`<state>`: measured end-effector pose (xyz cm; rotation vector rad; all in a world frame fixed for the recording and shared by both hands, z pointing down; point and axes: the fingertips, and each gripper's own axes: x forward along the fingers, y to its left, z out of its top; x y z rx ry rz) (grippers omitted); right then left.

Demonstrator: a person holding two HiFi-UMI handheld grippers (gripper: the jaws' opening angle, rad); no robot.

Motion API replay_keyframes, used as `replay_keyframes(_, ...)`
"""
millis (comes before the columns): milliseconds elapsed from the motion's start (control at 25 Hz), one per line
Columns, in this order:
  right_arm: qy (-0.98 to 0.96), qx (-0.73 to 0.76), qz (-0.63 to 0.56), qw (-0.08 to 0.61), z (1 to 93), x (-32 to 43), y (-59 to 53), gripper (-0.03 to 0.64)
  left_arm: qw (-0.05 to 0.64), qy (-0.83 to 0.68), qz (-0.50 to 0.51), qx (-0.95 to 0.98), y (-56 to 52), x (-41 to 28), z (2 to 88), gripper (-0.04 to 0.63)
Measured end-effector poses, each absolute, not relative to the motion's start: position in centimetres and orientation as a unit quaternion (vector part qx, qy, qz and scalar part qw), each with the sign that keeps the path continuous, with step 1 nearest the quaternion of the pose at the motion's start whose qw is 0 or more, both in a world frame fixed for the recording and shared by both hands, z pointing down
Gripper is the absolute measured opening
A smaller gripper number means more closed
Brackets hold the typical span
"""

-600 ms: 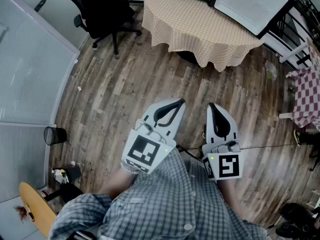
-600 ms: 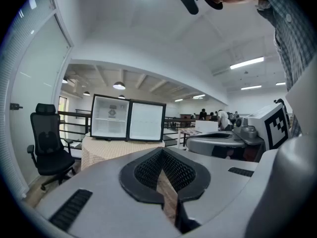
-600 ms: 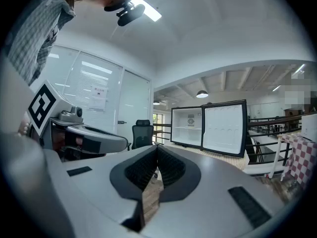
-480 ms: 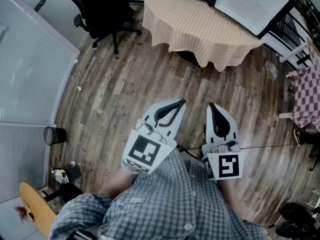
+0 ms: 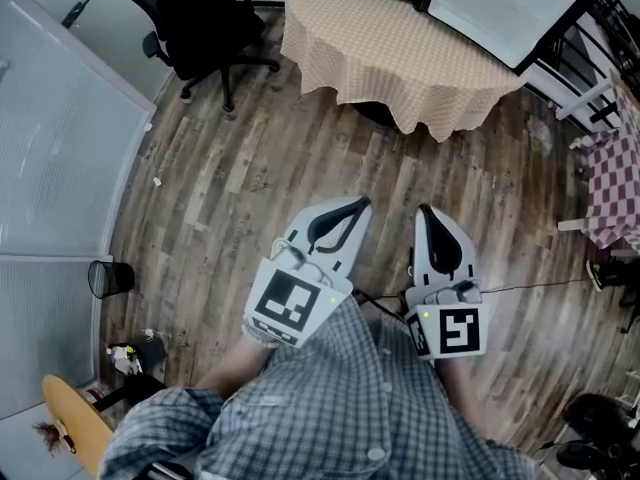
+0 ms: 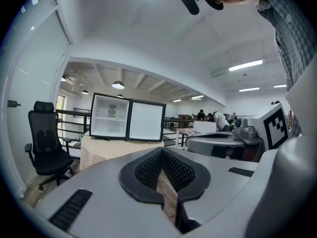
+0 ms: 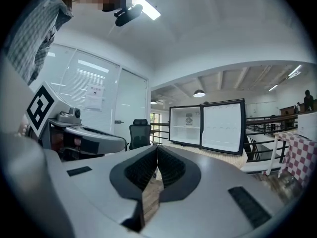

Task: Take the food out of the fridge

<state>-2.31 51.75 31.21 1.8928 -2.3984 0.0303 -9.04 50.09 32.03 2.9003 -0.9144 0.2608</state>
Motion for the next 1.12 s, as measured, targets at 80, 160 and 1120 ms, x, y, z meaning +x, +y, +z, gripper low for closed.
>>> replay_keyframes(80,-0.78,0.624,0.012,0.043,31.4,-2.7,51.7,0.009,0.043,-0.299,0.086,0.949,50.0,-9.7,32.1,0.006)
replay_keyframes(160,-0.778,0.626,0.012,0.043,31.5,-3.3,51.5,0.011,0.041,-0.299,0.086,0.949,49.9,-10.5,32.2,0.006)
replay_keyframes(1120,-0.765,0.643,0.023,0.023,31.6,-5.1,49.4,0.009,0.04,-0.321,0.078,0.943,47.1,-14.6,32.6,0.006)
